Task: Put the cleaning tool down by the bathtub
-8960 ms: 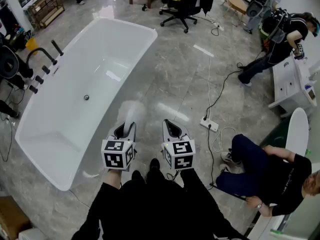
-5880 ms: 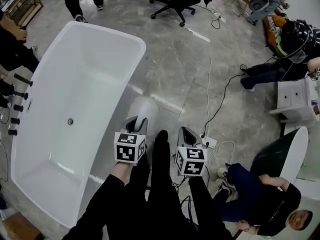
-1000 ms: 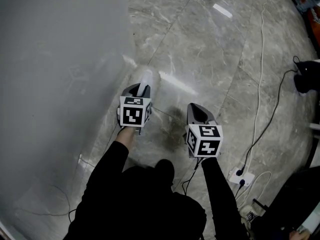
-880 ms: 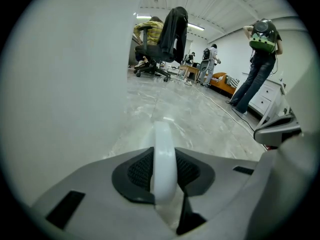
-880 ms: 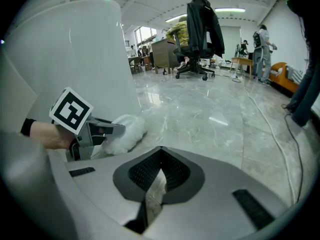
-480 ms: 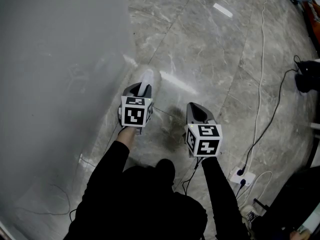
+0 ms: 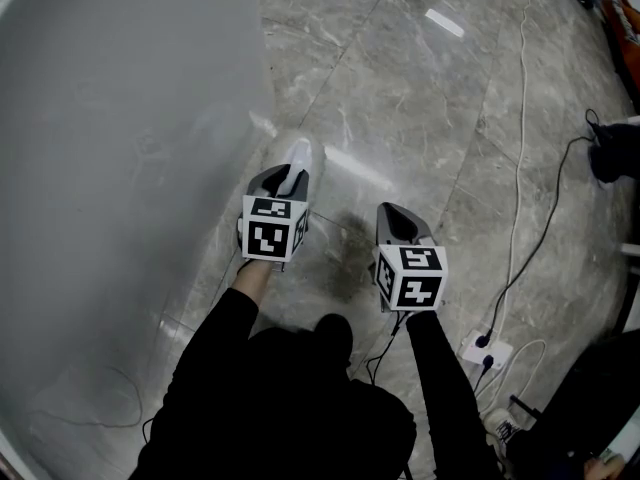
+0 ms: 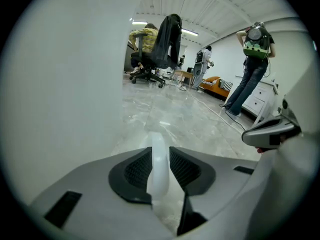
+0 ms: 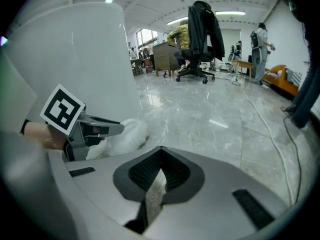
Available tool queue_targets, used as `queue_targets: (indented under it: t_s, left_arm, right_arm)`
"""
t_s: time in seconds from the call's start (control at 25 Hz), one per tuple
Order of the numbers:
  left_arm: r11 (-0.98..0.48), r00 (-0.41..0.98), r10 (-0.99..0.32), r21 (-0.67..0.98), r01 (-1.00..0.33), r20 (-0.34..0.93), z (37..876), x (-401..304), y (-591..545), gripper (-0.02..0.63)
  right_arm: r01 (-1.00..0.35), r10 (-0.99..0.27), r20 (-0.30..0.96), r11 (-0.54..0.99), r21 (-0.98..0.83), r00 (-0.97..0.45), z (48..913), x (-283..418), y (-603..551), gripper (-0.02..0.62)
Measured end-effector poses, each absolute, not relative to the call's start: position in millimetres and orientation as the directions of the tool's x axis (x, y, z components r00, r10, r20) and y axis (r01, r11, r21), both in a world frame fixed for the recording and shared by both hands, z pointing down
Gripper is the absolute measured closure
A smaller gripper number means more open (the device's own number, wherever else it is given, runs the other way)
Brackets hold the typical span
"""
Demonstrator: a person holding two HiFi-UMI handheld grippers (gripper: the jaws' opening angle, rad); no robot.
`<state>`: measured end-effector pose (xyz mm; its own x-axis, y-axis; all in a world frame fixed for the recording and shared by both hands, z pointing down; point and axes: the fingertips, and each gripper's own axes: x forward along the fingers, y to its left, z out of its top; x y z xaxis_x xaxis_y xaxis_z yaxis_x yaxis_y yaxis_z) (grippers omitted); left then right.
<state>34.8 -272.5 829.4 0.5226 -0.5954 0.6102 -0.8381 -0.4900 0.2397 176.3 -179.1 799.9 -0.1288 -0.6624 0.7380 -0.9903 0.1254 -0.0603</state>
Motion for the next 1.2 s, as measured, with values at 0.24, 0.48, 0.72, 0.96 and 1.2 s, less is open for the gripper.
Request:
queue_targets:
  t_s: [0.24, 0.48, 0.72, 0.96, 1.2]
  left_arm:
    - [-0.515, 0.531, -0.615, 0.213, -0.831, 0.583, 804.8, 33.1, -265.6, 0.499]
    - [-0.522, 0.533, -0.636, 0.199, -0.83, 0.557, 781.7, 28.8, -255.0, 0.499]
    - [-0.539, 0.561, -0.641, 0.213, -0.815, 0.523, 755.3, 23.3, -239.5, 0.533]
    - [-0.565, 0.593, -0.637, 0.225, -0.794, 0.493, 735.2, 18.6, -228.1, 0.598]
    - [-0.57, 0.602, -0.642, 0.229, -0.789, 0.474, 715.4, 6.4, -223.1, 0.598]
  right_arm:
    - [-0.989, -0.673, 0.727, 0.136, -0.062, -0.138, 791.1, 167.8, -177.1, 0.597]
    - [-0.988, -0.686, 0.713, 0.141, -0.06, -0.141, 779.0, 163.7, -174.8, 0.595]
    - [-0.989, -0.705, 0.696, 0.138, -0.053, -0.136, 760.2, 163.0, -171.1, 0.597]
    - [-0.988, -0.713, 0.687, 0.143, -0.05, -0.138, 749.6, 158.3, -166.7, 0.597]
    - [-0.987, -0.726, 0.673, 0.155, -0.04, -0.141, 736.5, 149.1, -165.2, 0.597]
